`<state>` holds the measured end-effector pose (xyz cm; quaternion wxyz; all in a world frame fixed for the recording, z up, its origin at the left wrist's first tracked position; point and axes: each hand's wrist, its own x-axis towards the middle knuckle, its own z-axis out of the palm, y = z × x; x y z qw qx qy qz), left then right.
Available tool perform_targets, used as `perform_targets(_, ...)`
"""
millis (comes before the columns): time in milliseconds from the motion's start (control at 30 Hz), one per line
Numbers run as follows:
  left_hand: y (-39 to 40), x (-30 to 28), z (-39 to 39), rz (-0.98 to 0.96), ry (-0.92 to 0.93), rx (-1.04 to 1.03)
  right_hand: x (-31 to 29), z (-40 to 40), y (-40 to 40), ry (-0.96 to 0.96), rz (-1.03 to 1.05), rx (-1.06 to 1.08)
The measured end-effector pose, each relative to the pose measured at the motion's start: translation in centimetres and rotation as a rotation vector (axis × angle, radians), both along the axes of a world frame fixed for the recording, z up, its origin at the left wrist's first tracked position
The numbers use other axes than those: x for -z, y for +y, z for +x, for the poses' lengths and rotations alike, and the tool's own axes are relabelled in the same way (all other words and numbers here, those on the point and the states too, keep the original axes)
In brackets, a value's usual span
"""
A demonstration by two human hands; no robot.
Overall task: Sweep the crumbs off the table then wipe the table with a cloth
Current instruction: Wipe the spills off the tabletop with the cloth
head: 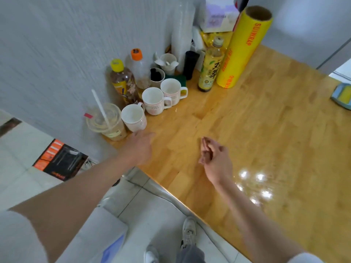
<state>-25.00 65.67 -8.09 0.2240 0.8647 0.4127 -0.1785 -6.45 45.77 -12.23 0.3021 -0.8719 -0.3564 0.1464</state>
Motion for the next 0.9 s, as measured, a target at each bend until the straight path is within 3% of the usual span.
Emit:
perform_targets(100, -0.4, 0.3, -0.3, 0.04, 0.062, 0.077, 0.8, -5.0, 3.1, -0.033, -0.066, -0.661)
perform_targets(133, -0.4, 0.4, -0.3, 0.037, 0.064, 0.091, 0.7, -4.1, 3.8, -0.037, -0.102, -0.771)
perform_targets(200, 0.1, 0.5, -0.7, -0.026, 0.054, 0.077, 0.1, 0.4, 5.7, -0.003, -0.109, -0.711)
perform_targets(333, 1.3, 0.7, -1.8, -0.152, -0.029, 0.034, -1.0, 9.6, 11.4, 0.092, -0.062, 0.029)
perform_targets(367, 1.4, 0.8, -2.0, -0.162, -0.047, 0.034, -0.9, 9.2, 12.7, 0.052, -0.111, 0.096)
perform_targets(433, 1.5, 0.9, -2.1, -0.16, -0.067, 0.035, 0.0, 4.8, 14.3, -0.035, -0.114, -0.069)
perform_targets(533, 1.4, 0.9, -2.1, -0.152, -0.116, 0.028, 1.2, -3.0, 13.4, -0.077, -0.035, -0.522)
perform_targets(633, 1.5, 0.8, -2.4, -0.185, -0.157, 0.008, 0.9, -2.2, 12.2, -0.047, -0.077, -0.824)
perform_targets(700, 1.6, 0.9, -2.7, -0.204, -0.163, -0.035, 0.0, 1.8, 13.4, -0.032, -0.096, -0.728)
perform_targets(800, 1.5, 1.1, -3.4, -0.23, -0.228, -0.123, -0.2, 5.7, 15.8, -0.035, -0.117, -0.206)
perform_targets(833, 1.4, 1.0, -3.6, -0.237, -0.27, -0.171, 0.1, 4.8, 16.2, -0.073, -0.131, -0.146)
perform_targets(900, 0.9, 0.8, -4.5, -0.217, -0.338, -0.256, 1.0, 0.4, 15.8, -0.092, -0.116, -0.266)
